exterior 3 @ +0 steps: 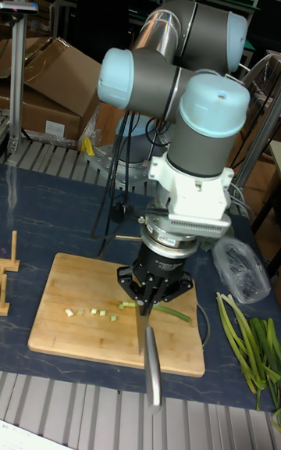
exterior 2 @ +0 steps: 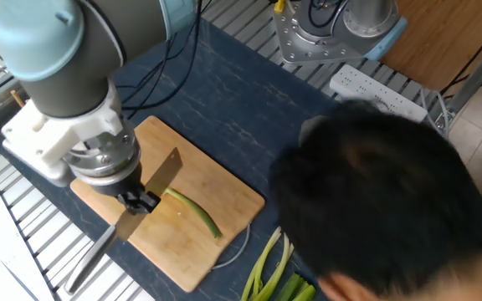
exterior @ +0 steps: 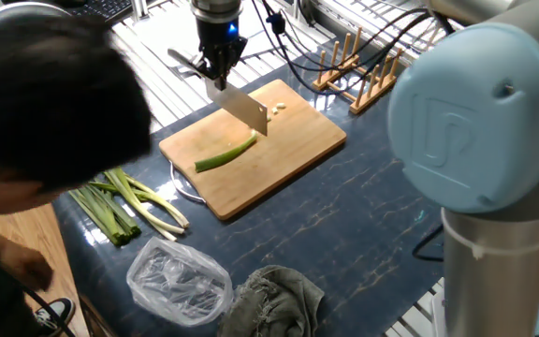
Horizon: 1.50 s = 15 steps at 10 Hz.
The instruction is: Chop the scallions
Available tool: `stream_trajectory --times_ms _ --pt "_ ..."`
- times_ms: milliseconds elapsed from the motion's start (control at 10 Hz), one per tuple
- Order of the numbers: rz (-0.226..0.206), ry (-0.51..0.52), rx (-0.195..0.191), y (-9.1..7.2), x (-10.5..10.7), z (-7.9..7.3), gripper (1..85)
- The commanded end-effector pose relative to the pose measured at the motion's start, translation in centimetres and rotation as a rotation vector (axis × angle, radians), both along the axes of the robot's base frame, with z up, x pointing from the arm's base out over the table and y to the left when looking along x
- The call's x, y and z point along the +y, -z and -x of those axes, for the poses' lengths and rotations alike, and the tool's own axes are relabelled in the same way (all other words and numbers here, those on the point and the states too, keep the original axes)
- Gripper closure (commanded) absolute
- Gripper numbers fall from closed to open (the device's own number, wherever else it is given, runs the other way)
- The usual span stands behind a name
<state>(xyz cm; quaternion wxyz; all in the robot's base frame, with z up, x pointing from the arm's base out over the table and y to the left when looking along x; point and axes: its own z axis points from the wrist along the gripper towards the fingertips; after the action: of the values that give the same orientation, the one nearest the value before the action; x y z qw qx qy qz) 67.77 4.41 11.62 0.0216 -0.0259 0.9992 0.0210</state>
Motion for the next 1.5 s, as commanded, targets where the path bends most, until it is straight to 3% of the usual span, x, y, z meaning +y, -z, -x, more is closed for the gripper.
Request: stream_trajectory --times_ms 0,400,800,1000,1200,1400 --pt "-0.026 0.058 -0.033 0.3 0.1 1.4 84.3" --pt "-0.027 0.084 -0.078 2.6 -0.4 2.3 84.3" --pt "0.008 0.082 -0.033 2.4 -0.9 4.0 84.3" --pt "0.042 0.071 0.005 1.9 -1.1 3.5 84.3" --pt "0.030 0.053 -0.013 1.8 -0.7 2.9 84.3" --pt "0.049 0.019 0.009 1.8 -1.1 3.5 84.3"
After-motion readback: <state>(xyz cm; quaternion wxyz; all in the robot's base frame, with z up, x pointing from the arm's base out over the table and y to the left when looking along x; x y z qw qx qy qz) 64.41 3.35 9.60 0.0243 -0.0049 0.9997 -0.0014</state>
